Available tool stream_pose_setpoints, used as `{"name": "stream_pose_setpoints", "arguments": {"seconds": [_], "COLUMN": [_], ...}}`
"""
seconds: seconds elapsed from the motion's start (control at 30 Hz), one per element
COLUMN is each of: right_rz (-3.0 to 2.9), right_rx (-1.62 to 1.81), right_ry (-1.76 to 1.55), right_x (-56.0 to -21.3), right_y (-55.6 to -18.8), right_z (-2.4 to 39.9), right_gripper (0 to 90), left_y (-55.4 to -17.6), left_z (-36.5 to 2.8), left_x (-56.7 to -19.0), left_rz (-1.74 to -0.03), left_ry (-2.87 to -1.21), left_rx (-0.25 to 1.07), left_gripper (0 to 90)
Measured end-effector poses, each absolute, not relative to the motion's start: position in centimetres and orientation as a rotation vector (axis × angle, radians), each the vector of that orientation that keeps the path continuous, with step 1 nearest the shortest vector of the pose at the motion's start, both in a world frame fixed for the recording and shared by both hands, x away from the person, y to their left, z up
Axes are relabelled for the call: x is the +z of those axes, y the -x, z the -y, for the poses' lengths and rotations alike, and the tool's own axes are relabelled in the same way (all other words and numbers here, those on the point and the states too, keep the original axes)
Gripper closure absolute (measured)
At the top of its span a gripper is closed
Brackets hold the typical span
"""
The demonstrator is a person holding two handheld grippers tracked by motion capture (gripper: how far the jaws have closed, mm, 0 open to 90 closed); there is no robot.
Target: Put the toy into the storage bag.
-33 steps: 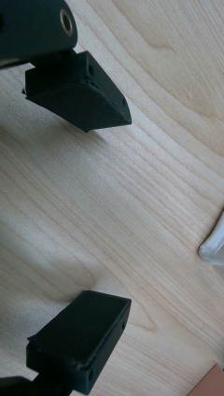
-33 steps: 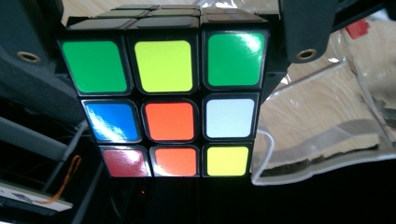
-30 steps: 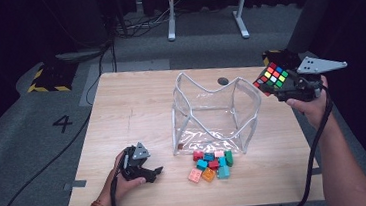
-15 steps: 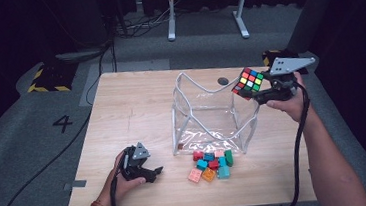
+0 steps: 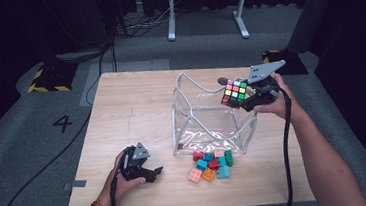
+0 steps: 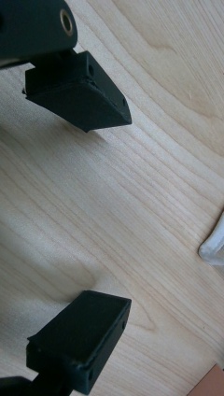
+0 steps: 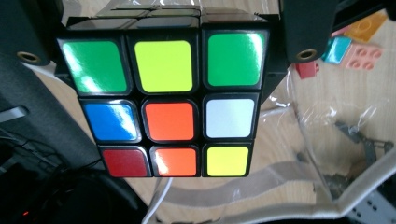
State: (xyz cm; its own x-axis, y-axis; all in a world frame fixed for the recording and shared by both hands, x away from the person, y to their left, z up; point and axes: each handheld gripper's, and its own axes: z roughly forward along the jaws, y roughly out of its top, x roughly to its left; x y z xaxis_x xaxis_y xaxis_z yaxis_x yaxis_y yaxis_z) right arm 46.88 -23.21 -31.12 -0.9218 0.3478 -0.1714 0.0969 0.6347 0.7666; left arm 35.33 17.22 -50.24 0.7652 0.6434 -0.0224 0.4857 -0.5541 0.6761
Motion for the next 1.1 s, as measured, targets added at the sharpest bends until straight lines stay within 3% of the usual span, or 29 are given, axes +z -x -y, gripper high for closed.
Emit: {"name": "stream_pose_setpoints", "arguments": {"seconds": [1.1], "right_rz": [-2.875], "right_rx": [0.394], "right_ry": [-0.370], "right_x": [-33.7], "right_y": [-50.6], "right_z": [21.1], "right_gripper": [33.6], "left_y": [-35.3], "left_z": [-17.2], "left_x": [-50.2], "left_rz": [-0.839], "left_ry": [-2.271], "left_rx": [0.305], "left_gripper": [12.1]}}
